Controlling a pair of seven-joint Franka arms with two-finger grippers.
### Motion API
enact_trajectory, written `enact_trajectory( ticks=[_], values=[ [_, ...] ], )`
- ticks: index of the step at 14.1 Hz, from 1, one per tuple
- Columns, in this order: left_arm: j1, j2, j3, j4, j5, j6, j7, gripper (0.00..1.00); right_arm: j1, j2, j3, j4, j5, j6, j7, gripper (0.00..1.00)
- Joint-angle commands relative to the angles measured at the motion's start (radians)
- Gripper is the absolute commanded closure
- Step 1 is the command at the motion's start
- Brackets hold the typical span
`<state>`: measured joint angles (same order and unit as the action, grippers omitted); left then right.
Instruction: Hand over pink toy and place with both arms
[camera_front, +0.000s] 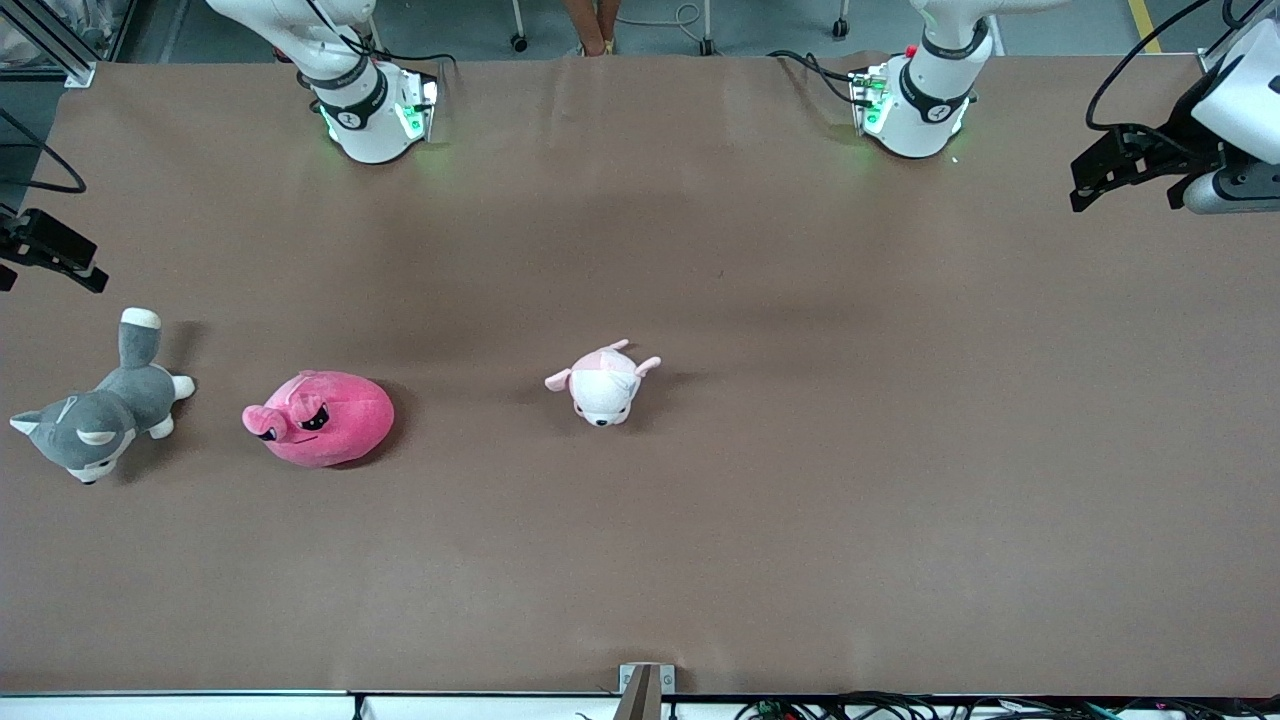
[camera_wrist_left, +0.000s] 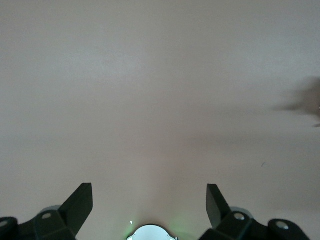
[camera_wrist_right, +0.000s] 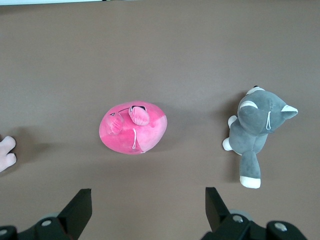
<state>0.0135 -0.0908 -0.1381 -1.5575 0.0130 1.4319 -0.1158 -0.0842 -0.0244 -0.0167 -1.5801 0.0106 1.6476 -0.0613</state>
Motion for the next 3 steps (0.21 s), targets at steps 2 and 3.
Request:
enact_trajectory(
  ticks=[2,3],
  values=[
    [0.006,-0.003,0.0,0.01,-0.011,-0.001,0.005,0.0,-0.008,-0.028,0.007,-0.029,-0.024,0.015,0.018,0.0],
    [0.006,-0.003,0.0,0.01,-0.011,-0.001,0.005,0.0,-0.005,-0.026,0.007,-0.029,-0.024,0.018,0.018,0.0]
  ],
)
